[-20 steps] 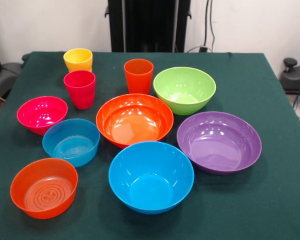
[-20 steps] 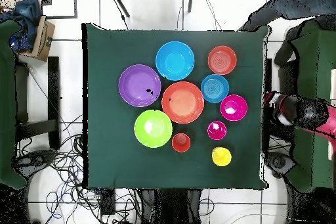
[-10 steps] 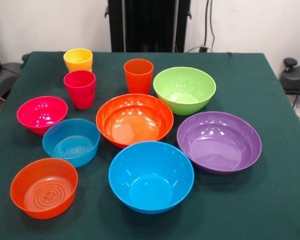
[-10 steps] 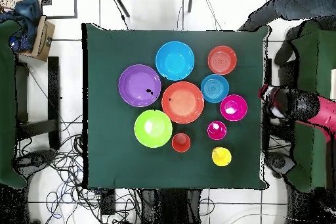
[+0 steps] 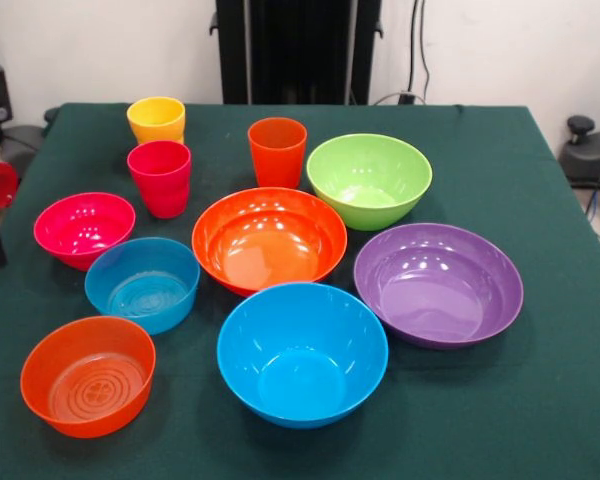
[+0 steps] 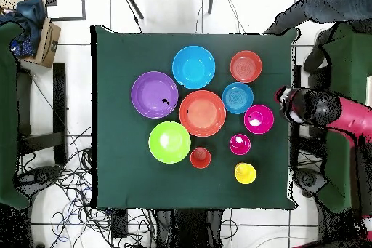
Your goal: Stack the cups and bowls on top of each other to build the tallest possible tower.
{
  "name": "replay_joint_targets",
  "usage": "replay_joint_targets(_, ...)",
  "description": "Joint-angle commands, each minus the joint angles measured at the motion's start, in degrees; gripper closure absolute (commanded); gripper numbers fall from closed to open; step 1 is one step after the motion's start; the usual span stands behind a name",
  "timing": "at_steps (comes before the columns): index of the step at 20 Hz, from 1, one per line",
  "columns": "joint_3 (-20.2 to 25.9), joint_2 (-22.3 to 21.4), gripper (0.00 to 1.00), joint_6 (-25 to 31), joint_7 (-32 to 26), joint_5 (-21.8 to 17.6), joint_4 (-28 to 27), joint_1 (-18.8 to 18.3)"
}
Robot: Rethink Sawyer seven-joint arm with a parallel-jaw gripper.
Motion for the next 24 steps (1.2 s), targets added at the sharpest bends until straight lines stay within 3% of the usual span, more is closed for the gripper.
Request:
replay_joint_targets(1, -0.68, -0.44, 0.0, 3.02, -2.5, 1.45, 0.47, 4.46)
replay_joint_targets(15, -1.9, -0.64, 0.0, 1.86, -0.62, 3.31, 0.56, 7.58)
replay_joint_targets(24, -3.09, -1.76, 0.0, 0.02, 0.34, 3.69, 3.36, 9.47)
